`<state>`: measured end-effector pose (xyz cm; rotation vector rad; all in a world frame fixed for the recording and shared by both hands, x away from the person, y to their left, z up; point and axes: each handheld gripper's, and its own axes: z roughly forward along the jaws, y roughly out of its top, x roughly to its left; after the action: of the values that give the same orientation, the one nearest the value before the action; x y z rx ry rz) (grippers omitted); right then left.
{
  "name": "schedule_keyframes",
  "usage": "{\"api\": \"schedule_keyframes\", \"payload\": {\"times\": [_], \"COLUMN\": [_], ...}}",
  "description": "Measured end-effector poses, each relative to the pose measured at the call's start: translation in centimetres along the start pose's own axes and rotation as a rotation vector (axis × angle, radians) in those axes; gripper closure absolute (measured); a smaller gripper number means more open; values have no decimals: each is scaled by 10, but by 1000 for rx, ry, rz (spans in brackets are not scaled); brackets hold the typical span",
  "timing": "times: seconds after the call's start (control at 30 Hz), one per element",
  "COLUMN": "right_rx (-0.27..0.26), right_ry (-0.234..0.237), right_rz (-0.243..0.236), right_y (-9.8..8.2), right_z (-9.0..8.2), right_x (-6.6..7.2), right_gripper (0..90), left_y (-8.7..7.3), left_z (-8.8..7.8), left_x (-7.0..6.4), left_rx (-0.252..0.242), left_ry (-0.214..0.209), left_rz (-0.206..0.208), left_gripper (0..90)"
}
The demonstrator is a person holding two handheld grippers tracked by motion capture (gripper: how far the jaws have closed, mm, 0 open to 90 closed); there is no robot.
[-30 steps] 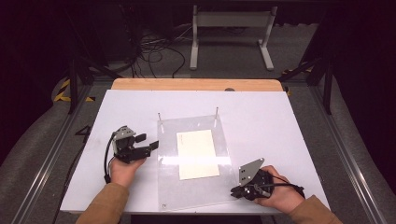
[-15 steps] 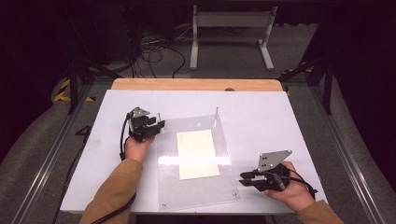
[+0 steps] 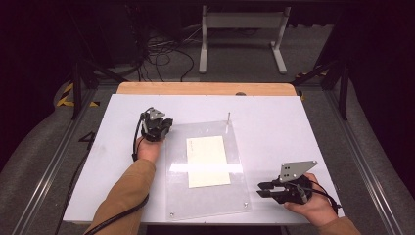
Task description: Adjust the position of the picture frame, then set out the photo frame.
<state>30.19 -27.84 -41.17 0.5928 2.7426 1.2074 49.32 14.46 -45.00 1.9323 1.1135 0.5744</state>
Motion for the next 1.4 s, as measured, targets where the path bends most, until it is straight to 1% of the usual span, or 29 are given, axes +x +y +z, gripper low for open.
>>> {"api": "schedule_keyframes", "payload": {"times": [0.07, 0.1, 0.23, 0.27, 0.33, 0.4, 0.43, 0.5, 0.53, 0.57, 0.6, 0.63, 0.7, 0.77, 0.8, 0.83, 0.87, 0.97, 1.0, 1.07, 1.1, 1.13, 1.17, 1.23, 1.27, 1.3, 1.33, 1.37, 1.4], "right_rx": [-4, -6, -13, -14, -19, -21, -22, -30, -37, -47, -61, -75, -89, -93, -97, -101, -107, -121, -126, -146, -161, -173, -171, -171, -181, -192, -208, -213, -214], "right_ry": [3, 3, 0, -2, -5, -7, -11, -17, -25, -38, -57, -70, -69, -85, -87, -89, -96, -124, -138, -166, -184, -194, -193, -231, -238, -239, -229, -230, -247], "right_rz": [-2, -2, 1, 6, 11, 17, 19, 23, 25, 32, 40, 49, 69, 76, 79, 80, 80, 79, 80, 78, 77, 84, 98, 90, 90, 93, 102, 104, 95], "right_y": [0, -1, -3, -5, -7, -10, -10, -10, -10, -9, -9, -8, -6, -6, -6, -5, -5, -5, -4, -3, -3, -2, 0, 6, 9, 11, 14, 17, 21], "right_z": [0, 0, -3, -5, -6, -8, -8, -8, -9, -10, -11, -12, -12, -11, -10, -8, -7, -5, -5, -5, -6, -6, -6, -4, -3, -2, 0, 2, 5], "right_x": [0, 0, -1, -1, -2, -3, -3, -4, -4, -5, -6, -7, -11, -13, -14, -15, -16, -21, -23, -27, -29, -31, -34, -39, -42, -45, -49, -53, -57], "right_gripper": [728, 728, 728, 728, 727, 727, 726, 719, 718, 726, 724, 710, 669, 626, 598, 576, 563, 565, 566, 569, 576, 602, 609, 606, 599, 599, 600, 609, 638], "left_y": [5, 8, 14, 14, 15, 15, 15, 14, 13, 13, 11, 9, 7, 3, 2, -1, -3, -9, -9, -12, -13, -14, -16, -20, -22, -25, -29, -32, -34], "left_z": [5, 8, 19, 20, 22, 22, 21, 20, 19, 17, 14, 9, 0, -12, -19, -26, -31, -49, -52, -63, -68, -73, -79, -87, -89, -93, -96, -99, -101], "left_x": [-3, -5, -14, -15, -18, -18, -17, -15, -13, -11, -10, -8, -8, -8, -8, -10, -11, -16, -18, -21, -23, -24, -25, -27, -27, -28, -29, -29, -29], "left_rx": [11, 6, 13, 9, 5, 10, 4, 8, 20, 27, 23, 16, 13, -8, -16, -24, -27, -38, -41, -53, -65, -69, -79, -86, -89, -82, -88, -92, -95], "left_ry": [-3, -7, -29, -30, -33, -34, -31, -43, -69, -86, -100, -115, -121, -146, -151, -167, -180, -180, -190, -202, -209, -217, -228, -239, -241, -254, -253, -249, -253], "left_rz": [8, 10, 16, 27, 16, 16, 26, 9, -16, -36, -53, -51, -31, -29, -19, -14, 2, 58, 64, 98, 102, 109, 109, 108, 105, 97, 94, 98, 94], "left_gripper": [848, 848, 849, 848, 848, 847, 847, 838, 820, 777, 728, 701, 670, 649, 640, 625, 610, 610, 610, 609, 606, 602, 602, 596, 593, 590, 588, 587, 584]}}
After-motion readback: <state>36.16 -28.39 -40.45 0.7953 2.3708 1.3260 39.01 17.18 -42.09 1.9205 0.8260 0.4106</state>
